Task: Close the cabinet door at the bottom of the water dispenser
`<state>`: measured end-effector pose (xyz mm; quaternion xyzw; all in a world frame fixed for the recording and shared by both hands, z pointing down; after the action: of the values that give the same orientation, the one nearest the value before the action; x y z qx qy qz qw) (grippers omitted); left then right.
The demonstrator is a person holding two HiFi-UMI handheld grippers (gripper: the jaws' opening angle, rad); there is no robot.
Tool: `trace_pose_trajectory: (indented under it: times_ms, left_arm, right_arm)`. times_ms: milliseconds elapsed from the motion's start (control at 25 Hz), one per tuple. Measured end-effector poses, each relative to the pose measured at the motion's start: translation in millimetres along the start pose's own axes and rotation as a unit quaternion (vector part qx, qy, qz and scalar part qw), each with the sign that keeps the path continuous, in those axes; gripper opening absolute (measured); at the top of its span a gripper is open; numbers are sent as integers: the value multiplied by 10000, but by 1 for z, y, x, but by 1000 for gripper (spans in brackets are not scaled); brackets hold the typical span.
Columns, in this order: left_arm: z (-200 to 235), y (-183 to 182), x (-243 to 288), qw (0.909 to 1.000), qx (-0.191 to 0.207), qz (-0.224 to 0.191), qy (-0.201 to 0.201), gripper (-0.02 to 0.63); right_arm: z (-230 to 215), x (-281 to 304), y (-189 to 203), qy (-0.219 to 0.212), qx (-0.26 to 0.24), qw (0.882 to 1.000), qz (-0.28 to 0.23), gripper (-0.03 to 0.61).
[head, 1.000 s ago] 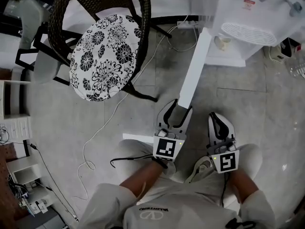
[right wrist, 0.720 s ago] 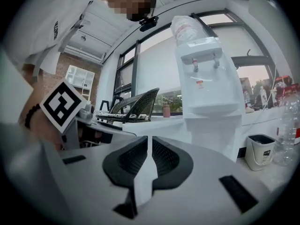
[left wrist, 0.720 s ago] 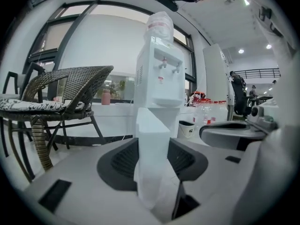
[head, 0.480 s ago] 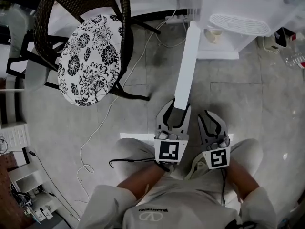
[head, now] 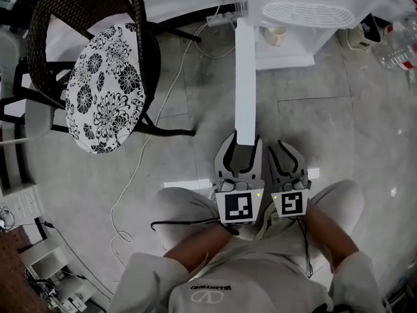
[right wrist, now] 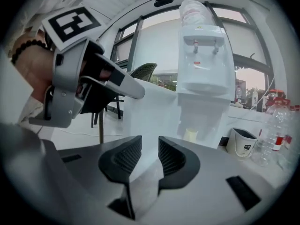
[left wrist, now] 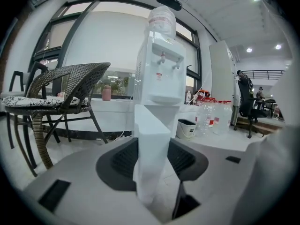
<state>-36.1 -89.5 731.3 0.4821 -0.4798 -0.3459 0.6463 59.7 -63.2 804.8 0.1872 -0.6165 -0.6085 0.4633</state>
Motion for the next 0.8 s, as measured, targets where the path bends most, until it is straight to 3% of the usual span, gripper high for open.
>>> trace_pose_trajectory:
  times_ms: [200,400,560,640,800]
  left_arm:
    - [-20,-3,6,9999,-82,-14,111,207]
    - [-40,-1,9,9972,104,-65,735,201]
    - [-48,0,13,9962,182,-60,853,209]
    - [-52,0,15,9960,192,-57,871,210]
    - [-69,-1,23,9936,206,-114,1109,203]
  right_arm:
    - [-18,-4,17,640,3,9978,-185,101]
    - [-37,-12,18,971,462,9937,-327,100]
    - [-52,-14,30,1368,573,9886,-263,98]
    - [-54,-12,32,1414,602,9878,-260,98]
    - [-34,-4,41,1105,330,9933,23,98]
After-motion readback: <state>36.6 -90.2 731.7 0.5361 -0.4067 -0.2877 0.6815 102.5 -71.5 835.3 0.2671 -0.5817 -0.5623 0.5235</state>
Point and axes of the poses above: the fingertips, and each gripper's own axes: x forward along the fingers, z to its left, y out of its underside, the point moved 4 cm from there along -x, backward along the fingers, and after that the axes turned 3 degrees about y, right-handed, at the moved point
